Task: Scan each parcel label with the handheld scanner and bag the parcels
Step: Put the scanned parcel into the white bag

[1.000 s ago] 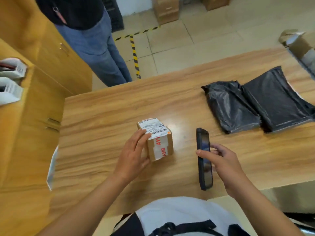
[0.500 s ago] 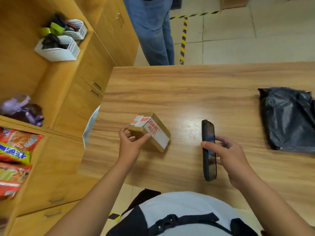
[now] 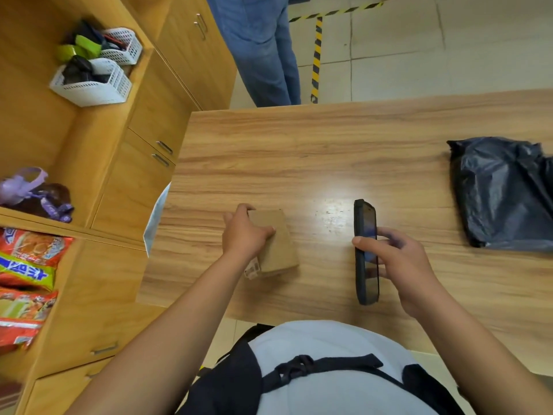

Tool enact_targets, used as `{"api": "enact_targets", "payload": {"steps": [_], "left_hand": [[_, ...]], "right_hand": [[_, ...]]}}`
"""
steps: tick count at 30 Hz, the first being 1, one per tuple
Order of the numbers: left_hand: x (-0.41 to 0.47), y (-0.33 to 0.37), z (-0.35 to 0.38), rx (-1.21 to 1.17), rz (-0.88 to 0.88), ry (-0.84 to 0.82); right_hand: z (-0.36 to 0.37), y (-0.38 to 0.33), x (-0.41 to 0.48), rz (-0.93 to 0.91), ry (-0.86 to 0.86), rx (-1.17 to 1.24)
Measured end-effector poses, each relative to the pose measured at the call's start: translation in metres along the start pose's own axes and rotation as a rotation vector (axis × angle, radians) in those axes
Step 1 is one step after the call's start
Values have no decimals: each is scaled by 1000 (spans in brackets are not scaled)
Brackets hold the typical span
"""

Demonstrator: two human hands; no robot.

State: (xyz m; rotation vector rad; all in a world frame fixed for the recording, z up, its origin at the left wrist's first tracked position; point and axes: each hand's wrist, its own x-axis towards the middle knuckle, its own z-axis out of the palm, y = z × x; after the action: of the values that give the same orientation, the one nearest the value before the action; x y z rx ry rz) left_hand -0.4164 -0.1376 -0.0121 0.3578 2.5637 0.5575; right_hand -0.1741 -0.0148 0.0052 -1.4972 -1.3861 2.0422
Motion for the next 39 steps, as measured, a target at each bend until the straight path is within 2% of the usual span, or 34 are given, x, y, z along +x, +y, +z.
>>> {"api": "enact_targets", "payload": {"steps": [3, 6, 8, 10, 12, 17, 19, 25, 31, 35, 39], "left_hand": [[-8, 20, 14, 38, 123, -37], [-22, 35, 28, -39, 229, -150], [-26, 39, 29, -171, 217, -223], [-24, 39, 20, -375, 134, -282], [-17, 34, 3, -483, 103, -296], [9, 0, -35, -391, 218, -180], [17, -17, -43, -349, 214, -189], [26, -51, -39, -310, 139, -518], [35, -47, -25, -488, 92, -775], [42, -46, -20, -516, 44, -775], [44, -53, -16, -546, 47, -772]], "right_hand": [[-4, 1, -2, 8, 13, 15], [-10, 2, -5, 1, 28, 24], [-13, 4, -7, 1, 47, 23], [-16, 5, -8, 6, 75, 29], [-17, 7, -11, 12, 96, 35], [-12, 10, -18, 40, 121, 7], [-6, 10, -20, 43, 131, -4], [17, 8, -30, 63, 151, -37], [43, -4, -46, 82, 187, -119], [62, -20, -58, 105, 203, -188], [82, -39, -72, 145, 178, -369]]}}
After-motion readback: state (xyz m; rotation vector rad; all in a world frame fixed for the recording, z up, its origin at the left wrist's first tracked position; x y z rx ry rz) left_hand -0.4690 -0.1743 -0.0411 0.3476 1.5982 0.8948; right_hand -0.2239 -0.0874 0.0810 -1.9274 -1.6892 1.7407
